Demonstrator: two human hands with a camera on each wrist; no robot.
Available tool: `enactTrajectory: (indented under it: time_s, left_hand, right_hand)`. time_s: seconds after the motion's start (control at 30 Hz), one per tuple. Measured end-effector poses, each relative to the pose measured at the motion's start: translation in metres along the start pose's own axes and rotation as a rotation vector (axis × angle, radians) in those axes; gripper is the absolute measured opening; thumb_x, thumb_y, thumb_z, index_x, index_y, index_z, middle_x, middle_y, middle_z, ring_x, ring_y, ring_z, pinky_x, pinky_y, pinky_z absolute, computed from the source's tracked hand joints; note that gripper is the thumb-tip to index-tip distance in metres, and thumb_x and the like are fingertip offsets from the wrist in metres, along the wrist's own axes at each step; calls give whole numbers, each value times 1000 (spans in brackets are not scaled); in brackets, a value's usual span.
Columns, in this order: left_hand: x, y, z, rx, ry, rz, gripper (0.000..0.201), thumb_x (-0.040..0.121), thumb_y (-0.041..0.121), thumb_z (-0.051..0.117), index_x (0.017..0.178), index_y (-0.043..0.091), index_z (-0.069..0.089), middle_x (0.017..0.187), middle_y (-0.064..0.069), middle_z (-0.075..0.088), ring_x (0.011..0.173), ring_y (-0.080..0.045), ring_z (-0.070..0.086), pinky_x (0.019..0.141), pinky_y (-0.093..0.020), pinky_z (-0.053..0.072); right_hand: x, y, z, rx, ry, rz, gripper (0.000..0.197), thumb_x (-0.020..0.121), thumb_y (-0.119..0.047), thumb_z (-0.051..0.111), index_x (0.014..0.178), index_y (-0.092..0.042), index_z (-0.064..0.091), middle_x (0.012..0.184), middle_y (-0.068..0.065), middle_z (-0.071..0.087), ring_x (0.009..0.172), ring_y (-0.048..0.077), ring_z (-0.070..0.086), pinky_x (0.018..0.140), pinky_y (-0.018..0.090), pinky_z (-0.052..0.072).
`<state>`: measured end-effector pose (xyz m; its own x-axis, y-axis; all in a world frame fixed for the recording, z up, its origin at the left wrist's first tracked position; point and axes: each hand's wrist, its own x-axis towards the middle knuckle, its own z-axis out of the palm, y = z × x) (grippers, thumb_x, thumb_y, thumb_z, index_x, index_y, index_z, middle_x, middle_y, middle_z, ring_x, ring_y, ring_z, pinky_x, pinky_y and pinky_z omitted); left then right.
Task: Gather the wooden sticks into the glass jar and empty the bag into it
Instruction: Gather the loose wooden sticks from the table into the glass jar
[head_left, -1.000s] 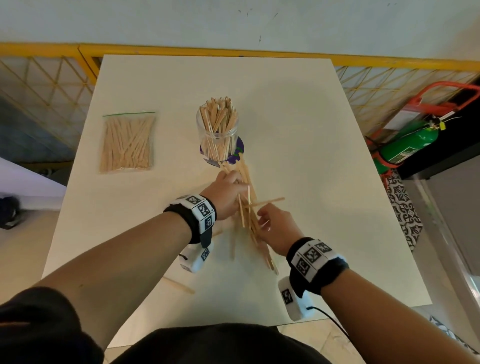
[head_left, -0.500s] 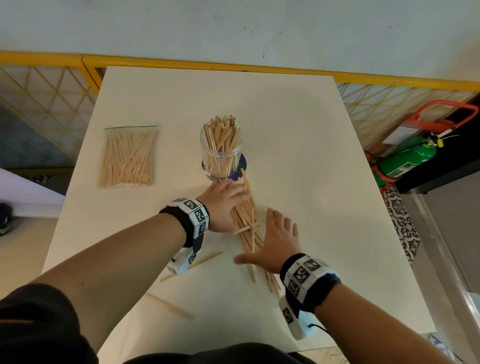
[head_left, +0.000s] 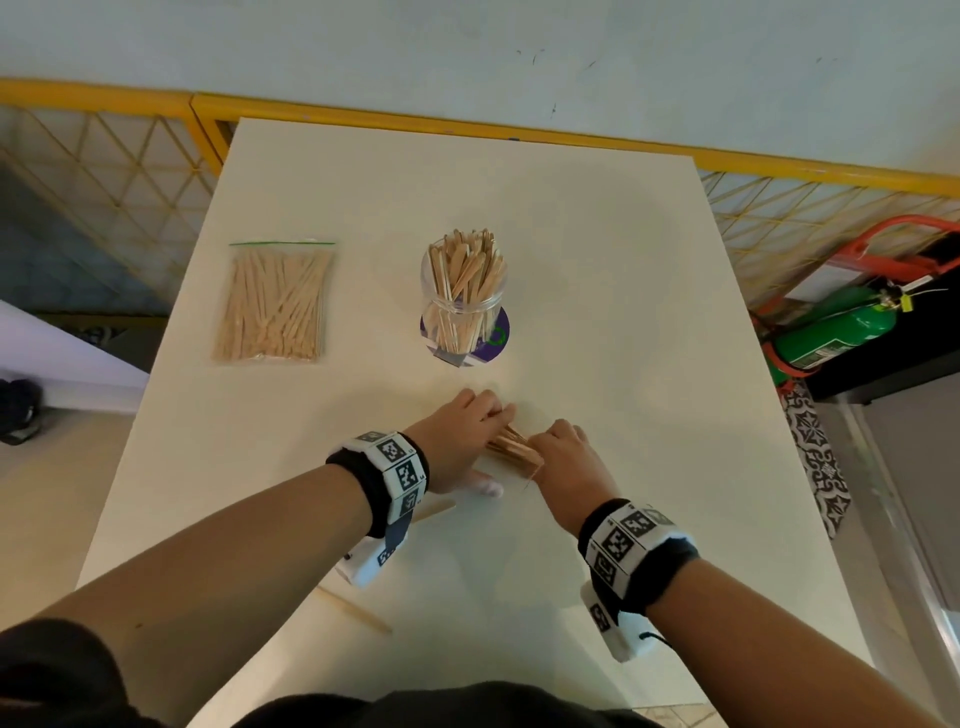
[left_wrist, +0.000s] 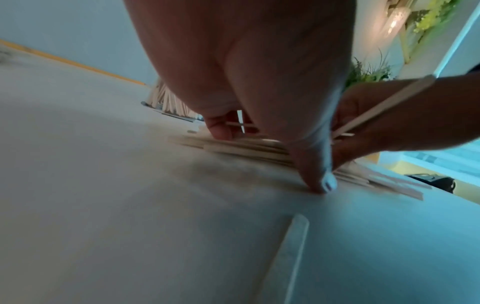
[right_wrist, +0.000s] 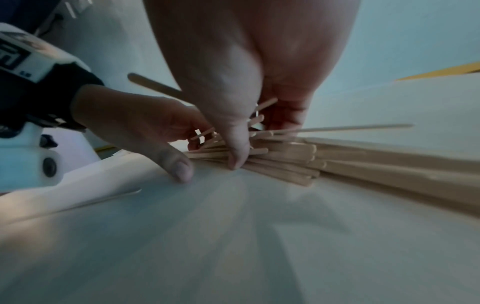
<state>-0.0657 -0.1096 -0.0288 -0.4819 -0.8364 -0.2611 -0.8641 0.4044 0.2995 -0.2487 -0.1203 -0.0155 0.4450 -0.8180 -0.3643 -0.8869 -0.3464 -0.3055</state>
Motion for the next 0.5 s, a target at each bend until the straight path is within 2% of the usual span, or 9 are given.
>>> enactTrajectory:
  time_s: [0.07,0.1,0.17,0.2,0.27,0.33,0.37,0.43,0.5]
  left_hand:
    - [3,1,4,59,-21,-28,93,82,58,61,149,5,25,132,-12,40,115,-30,40,99,-38,38]
    - [4,2,5,68,-16,-24,86,84,57,58,146,5,30,129,-13,43,111,-32,43,97,-41,42]
    - [3,1,6,111,76,15,62,84,52,50,130,9,48,113,-14,55,95,-33,53,80,-44,52]
    - [1,-1,7,134,138,10,52,82,48,47,119,12,56,104,-12,60,85,-32,57,70,-41,53]
    - [0,-3,12,175,277,9,34,80,35,47,104,18,65,98,-7,64,78,-29,58,66,-37,50]
    - [1,-1,14,188,319,47,22,79,21,51,98,18,63,97,-5,64,79,-28,59,68,-36,49]
    - [2,0,16,191,307,65,20,78,18,48,96,17,57,94,-4,64,77,-27,59,66,-35,49]
    - [4,1,15,190,269,71,14,77,17,38,90,17,44,84,-3,63,69,-23,58,59,-30,47]
    - [7,1,14,173,231,59,11,75,17,35,84,17,41,76,-3,62,63,-22,58,55,-26,45]
  right_hand:
    - [3,-3,-1,-163,-5,-48,27,91,-10,50,117,-9,53,122,10,47,113,26,44,94,32,43]
    - [4,-5,-2,-225,-7,-60,26,91,-10,49,117,-8,50,122,11,46,112,27,45,93,32,43]
    - [5,-8,-4,-319,-17,-76,26,93,-13,47,118,-6,47,123,13,46,112,28,45,91,33,43]
    - [5,-8,-5,-359,-28,-80,27,94,-15,46,119,-5,46,124,13,47,112,29,46,90,34,42]
    - [5,-8,-6,-420,-50,-92,28,95,-17,43,120,-5,44,125,13,47,114,30,45,91,35,40]
    - [6,-9,-7,-450,-74,-113,29,95,-17,43,121,-4,43,127,13,47,115,30,45,92,35,39]
    - [7,-9,-8,-453,-88,-124,29,95,-16,42,121,-4,43,127,13,47,115,31,45,92,36,39]
    - [11,-9,-11,-454,-88,-150,27,94,-16,42,119,-5,43,124,13,51,113,30,47,91,35,39]
    - [16,-9,-14,-457,-79,-172,25,94,-18,42,117,-7,44,119,11,56,109,30,50,88,35,38]
